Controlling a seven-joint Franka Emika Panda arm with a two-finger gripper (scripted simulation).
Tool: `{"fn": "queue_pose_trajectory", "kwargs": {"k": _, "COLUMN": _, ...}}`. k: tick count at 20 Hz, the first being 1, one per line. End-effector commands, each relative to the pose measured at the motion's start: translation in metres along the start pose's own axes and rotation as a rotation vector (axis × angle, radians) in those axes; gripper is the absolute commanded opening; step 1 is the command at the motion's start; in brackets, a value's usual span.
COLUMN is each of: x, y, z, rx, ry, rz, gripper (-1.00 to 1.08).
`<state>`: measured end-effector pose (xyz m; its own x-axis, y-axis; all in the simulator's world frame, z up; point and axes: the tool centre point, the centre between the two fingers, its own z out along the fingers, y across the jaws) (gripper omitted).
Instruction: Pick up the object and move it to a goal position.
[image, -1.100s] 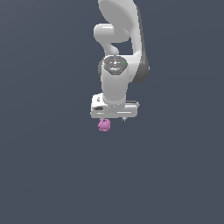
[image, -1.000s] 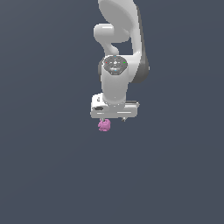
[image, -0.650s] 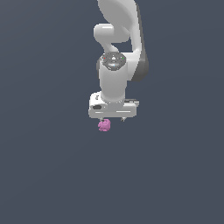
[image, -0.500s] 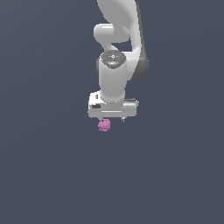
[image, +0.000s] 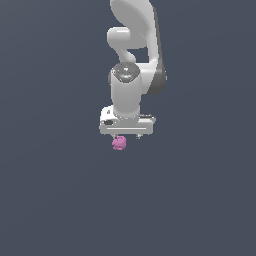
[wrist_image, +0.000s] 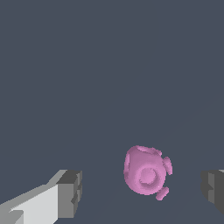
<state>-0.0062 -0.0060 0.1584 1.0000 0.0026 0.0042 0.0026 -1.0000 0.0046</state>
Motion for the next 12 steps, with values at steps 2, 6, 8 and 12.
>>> {"fn": "queue_pose_trajectory", "kwargs": {"k": 2, "x": -0.009, "y": 0.007, "z": 0.015, "rx": 0.003, "ry": -0.002, "rz": 0.038, "gripper": 1.0}}
{"fn": "queue_pose_trajectory", "kwargs": {"k": 6, "x": -0.024, "y": 0.019, "z": 0.038, "rx": 0.005, "ry": -0.003, "rz": 0.1, "gripper": 1.0}}
{"fn": "queue_pose_trajectory", "kwargs": {"k": 8, "x": -0.032, "y": 0.024, "z": 0.047, "rx": 0.005, "ry": -0.004, "rz": 0.128, "gripper": 1.0}}
{"fn": "queue_pose_trajectory", "kwargs": {"k": 12, "x": -0.043, "y": 0.032, "z": 0.061, "rx": 0.005, "ry": -0.004, "rz": 0.169, "gripper": 1.0}}
